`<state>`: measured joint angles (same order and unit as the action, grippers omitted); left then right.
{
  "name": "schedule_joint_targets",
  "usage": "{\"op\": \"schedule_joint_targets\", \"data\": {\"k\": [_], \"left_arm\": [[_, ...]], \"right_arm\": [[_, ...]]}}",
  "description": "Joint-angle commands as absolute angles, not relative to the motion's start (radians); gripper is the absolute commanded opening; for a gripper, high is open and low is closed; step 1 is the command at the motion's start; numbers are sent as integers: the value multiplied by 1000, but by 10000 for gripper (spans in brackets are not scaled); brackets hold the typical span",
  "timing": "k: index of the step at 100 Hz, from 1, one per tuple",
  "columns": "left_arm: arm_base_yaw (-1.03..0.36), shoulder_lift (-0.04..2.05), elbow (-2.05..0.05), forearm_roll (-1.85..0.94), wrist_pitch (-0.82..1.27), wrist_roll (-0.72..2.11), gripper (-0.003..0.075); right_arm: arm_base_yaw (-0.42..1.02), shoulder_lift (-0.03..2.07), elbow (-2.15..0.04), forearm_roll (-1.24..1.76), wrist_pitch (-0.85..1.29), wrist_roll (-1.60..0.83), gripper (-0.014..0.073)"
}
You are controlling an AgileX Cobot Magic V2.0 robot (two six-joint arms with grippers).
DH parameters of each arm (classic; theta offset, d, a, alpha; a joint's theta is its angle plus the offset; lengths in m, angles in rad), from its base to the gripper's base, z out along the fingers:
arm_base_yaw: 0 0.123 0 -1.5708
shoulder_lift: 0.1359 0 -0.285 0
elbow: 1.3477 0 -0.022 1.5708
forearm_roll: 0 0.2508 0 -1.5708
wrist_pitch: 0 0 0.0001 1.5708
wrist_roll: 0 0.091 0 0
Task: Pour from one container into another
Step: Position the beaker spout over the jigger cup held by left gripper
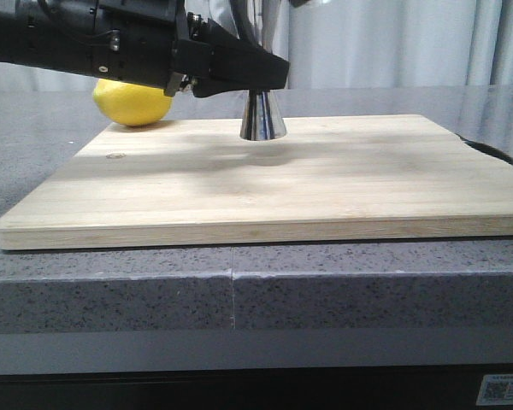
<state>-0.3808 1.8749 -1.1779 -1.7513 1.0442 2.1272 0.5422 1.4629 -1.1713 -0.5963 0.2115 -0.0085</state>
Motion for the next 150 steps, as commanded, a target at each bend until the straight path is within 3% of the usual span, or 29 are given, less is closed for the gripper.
{"op": "schedule_joint_targets", "data": {"k": [1,150], "left_arm": [[-389,1830,-1207,-1816,1101,2126,8],[-389,1830,-1207,-1816,1101,2126,7]], "right_arm": [[543,1434,-1199,-622,152,-13,260],[582,1434,-1199,-856,189,-13,260]]}}
